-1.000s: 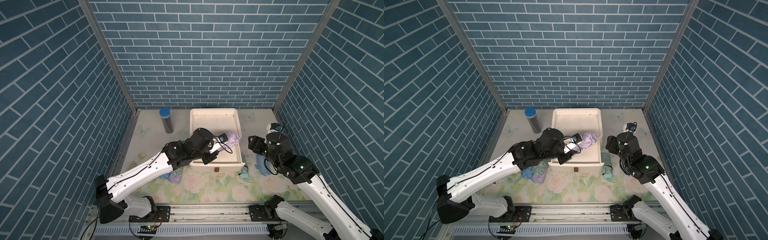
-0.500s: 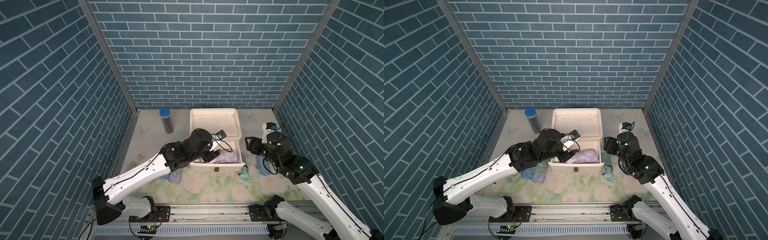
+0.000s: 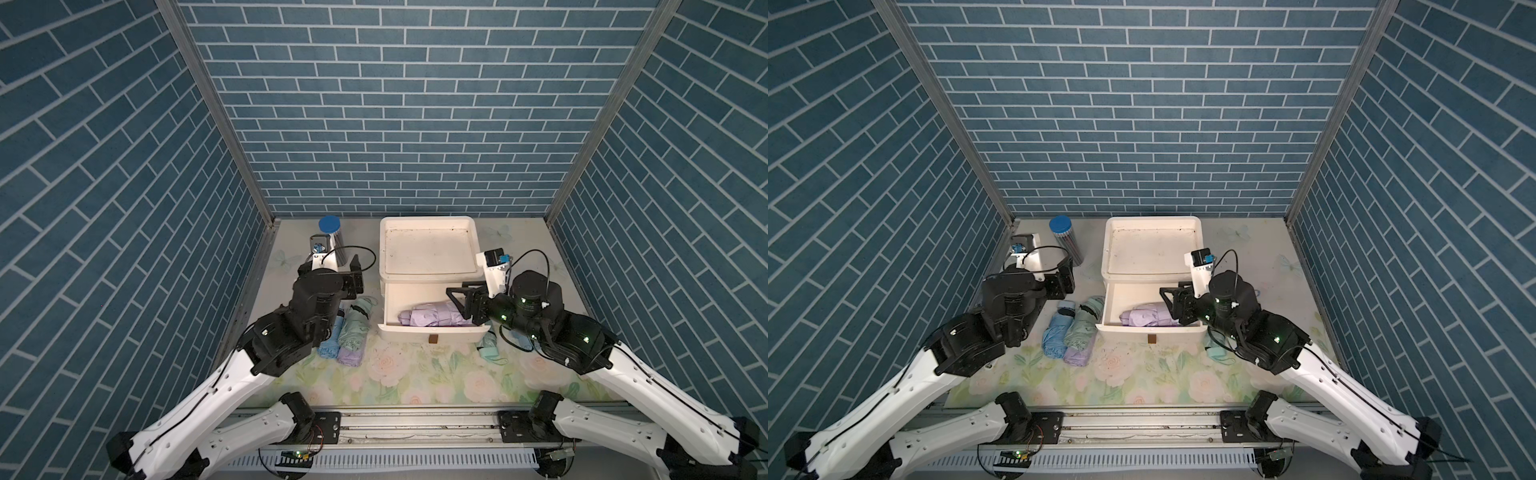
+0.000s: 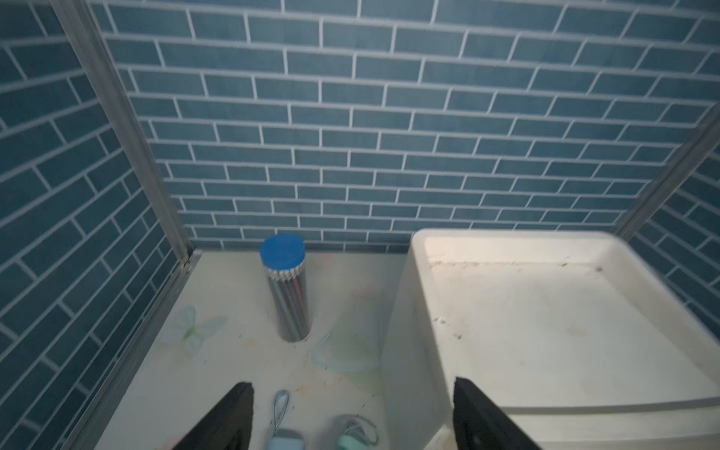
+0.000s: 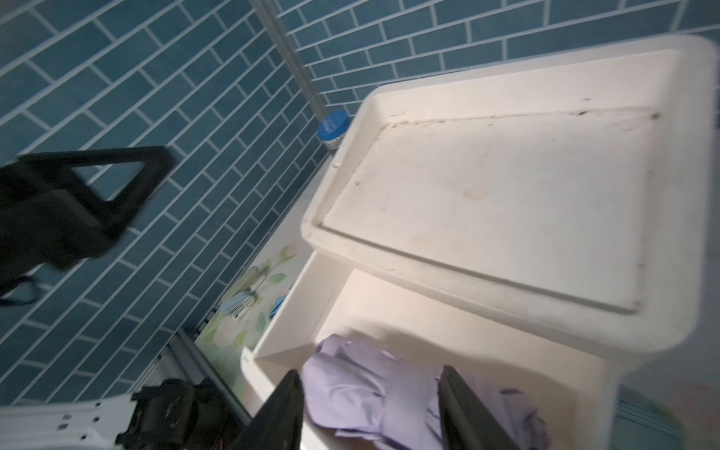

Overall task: Place the umbrella in the drawer by color
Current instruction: Pick up the umbrella from the center of the board.

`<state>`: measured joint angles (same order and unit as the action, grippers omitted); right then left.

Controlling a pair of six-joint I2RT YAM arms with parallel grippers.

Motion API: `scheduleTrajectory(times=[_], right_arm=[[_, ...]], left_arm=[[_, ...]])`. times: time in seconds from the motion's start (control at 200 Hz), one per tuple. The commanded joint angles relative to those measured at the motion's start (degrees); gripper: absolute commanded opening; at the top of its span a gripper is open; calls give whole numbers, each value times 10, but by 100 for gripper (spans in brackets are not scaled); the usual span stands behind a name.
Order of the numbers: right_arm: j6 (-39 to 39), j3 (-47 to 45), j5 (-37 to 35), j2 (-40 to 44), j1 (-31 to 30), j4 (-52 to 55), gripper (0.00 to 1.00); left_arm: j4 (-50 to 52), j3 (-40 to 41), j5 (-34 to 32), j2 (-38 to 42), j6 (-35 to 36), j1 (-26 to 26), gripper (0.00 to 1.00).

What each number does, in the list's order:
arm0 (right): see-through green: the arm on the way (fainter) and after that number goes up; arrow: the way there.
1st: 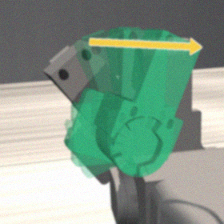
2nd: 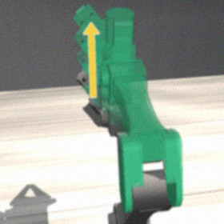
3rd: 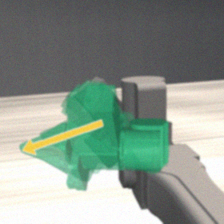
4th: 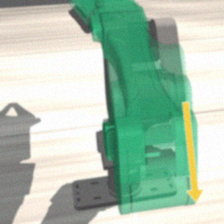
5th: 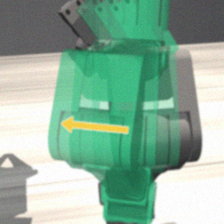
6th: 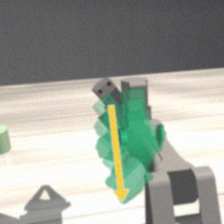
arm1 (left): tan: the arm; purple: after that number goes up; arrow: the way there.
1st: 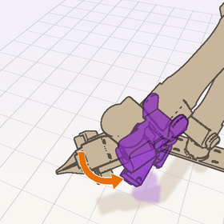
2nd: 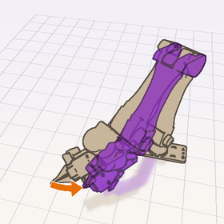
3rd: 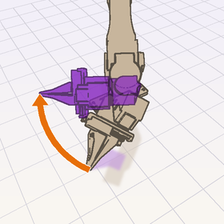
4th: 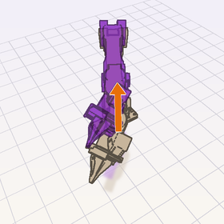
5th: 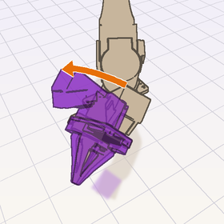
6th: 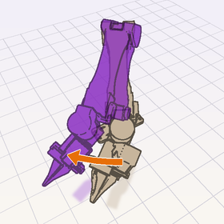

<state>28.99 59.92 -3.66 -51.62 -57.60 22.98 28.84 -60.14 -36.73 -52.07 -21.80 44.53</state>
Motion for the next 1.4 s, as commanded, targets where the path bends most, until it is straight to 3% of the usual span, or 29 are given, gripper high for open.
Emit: scheduleTrajectory(times=[0.0, 0.165, 0.395, 0.5, 0.84, 0.945, 1.055, 1.395], right_arm=[[-44, -2, -67, -10, -76, -63, 56], [-45, -9, -119, -29, -140, -89, 57], [-41, -22, -139, -31, -149, -110, 58], [-44, -21, -140, -31, -150, -112, 58], [-50, -12, -143, -44, -150, -121, 58], [-51, -12, -146, -44, -150, -123, 59], [-50, -16, -154, -39, -150, -125, 59], [-43, -24, -158, -22, -150, -132, 58]], left_arm=[[78, 57, 65, -27, -107, -34, 81], [84, 117, 116, -69, -156, -38, 75], [34, 206, 122, -71, -216, -42, 80], [5, 220, 140, -95, -219, -43, 75], [-26, 265, 171, -131, -235, -45, 42], [-26, 269, 169, -132, -234, -45, 23], [-4, 248, 148, -129, -232, -45, 0], [134, 162, -38, -53, -269, -50, 0]])
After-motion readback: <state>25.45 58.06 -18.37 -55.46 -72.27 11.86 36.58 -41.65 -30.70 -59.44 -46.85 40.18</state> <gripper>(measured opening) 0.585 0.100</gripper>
